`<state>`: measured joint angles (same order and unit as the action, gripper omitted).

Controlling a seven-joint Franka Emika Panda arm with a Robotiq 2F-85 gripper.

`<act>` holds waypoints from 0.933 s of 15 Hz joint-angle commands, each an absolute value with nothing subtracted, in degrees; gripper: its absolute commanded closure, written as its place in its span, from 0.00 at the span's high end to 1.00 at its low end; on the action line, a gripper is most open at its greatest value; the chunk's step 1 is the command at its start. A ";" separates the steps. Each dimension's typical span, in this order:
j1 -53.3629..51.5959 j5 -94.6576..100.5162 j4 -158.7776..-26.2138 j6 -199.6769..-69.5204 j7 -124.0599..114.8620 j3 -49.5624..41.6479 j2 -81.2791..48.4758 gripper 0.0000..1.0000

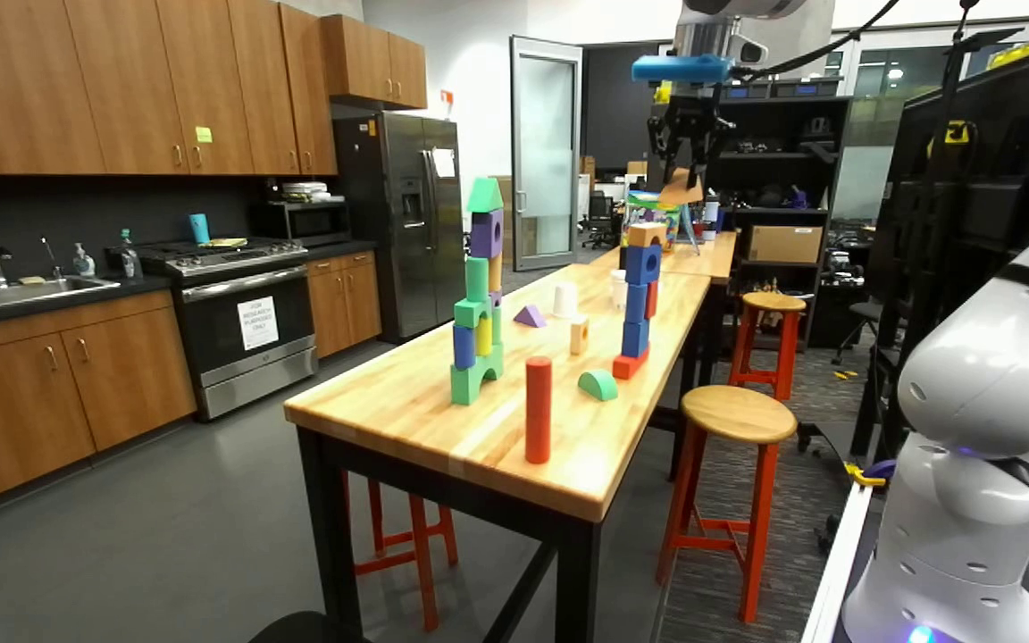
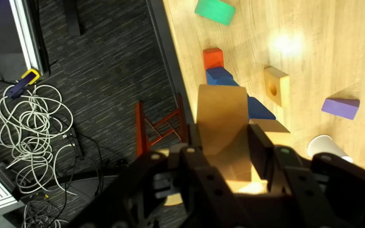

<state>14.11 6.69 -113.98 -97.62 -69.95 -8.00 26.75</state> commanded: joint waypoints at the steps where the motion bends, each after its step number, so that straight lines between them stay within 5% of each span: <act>1: 15.03 6.31 -113.78 -97.52 -69.60 -7.35 26.59 0.40; 4: 15.03 6.31 -113.78 -97.52 -69.60 -7.35 26.59 0.40; 5: 14.91 5.94 -113.31 -97.40 -68.59 -7.84 26.50 0.15; 14: 16.14 10.13 -105.51 -96.43 -58.95 -9.30 22.49 0.15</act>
<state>15.31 8.22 -109.42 -97.71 -62.52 -9.60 24.90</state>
